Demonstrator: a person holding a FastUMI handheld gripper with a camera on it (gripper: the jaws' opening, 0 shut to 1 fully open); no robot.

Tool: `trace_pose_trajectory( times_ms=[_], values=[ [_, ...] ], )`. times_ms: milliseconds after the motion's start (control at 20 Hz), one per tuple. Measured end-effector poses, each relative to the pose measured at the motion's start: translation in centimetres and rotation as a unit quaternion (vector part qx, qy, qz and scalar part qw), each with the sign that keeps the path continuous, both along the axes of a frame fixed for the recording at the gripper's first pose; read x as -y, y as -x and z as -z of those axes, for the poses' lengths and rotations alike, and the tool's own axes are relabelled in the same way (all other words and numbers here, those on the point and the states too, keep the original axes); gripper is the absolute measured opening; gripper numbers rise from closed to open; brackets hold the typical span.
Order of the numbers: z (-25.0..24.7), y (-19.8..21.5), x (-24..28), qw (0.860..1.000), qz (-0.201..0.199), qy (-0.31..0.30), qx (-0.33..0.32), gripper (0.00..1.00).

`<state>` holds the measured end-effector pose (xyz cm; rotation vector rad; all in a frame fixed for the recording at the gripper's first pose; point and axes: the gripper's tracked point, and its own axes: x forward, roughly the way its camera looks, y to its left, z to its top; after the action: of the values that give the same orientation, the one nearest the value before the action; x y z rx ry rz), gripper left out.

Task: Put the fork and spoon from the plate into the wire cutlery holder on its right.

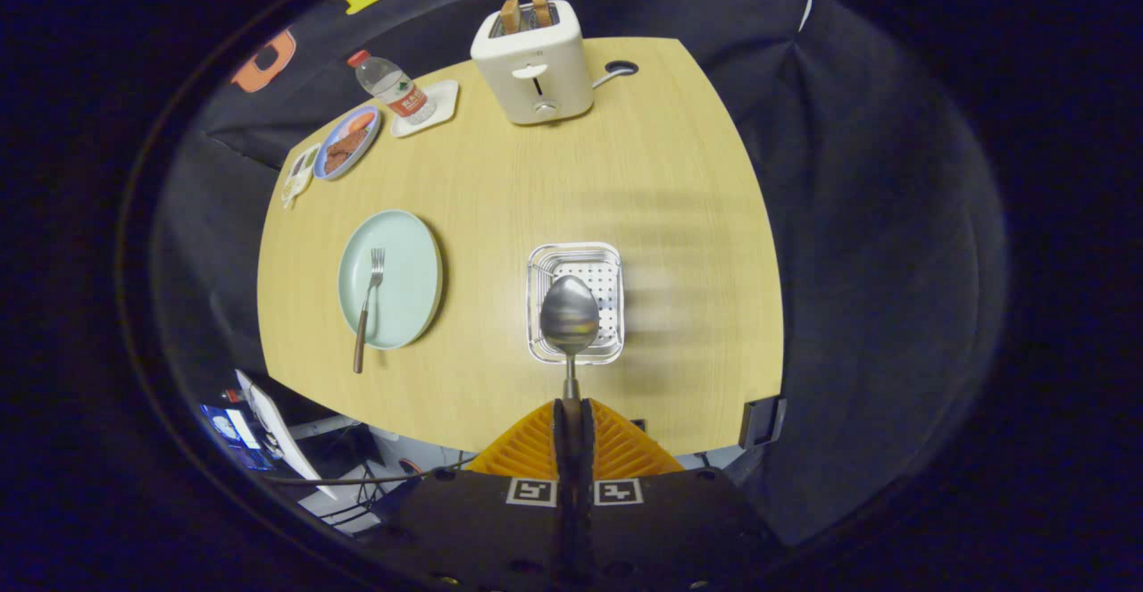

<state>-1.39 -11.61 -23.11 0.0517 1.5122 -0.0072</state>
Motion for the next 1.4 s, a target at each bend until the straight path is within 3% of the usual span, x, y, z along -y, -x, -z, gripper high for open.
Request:
trace_pose_trajectory(
  times_ms=[550, 850, 950, 1100, 1300, 1400],
  values=[
    [2.7, -1.3, 0.0, 0.996, 0.057, -0.026, -0.058, 0.04],
    [2.7, -1.7, -0.4, 0.996, 0.07, -0.043, -0.04, 0.12],
    [2.2, -1.8, -0.5, 0.996, 0.068, -0.045, -0.027, 0.1],
    [0.8, -2.6, -1.2, 0.998, 0.049, -0.044, 0.025, 0.33],
    [-1.9, -4.2, -3.4, 0.989, -0.009, -0.027, 0.143, 0.9],
    [-3.3, -4.4, -5.5, 0.978, -0.028, -0.031, 0.205, 0.96]
  ],
)
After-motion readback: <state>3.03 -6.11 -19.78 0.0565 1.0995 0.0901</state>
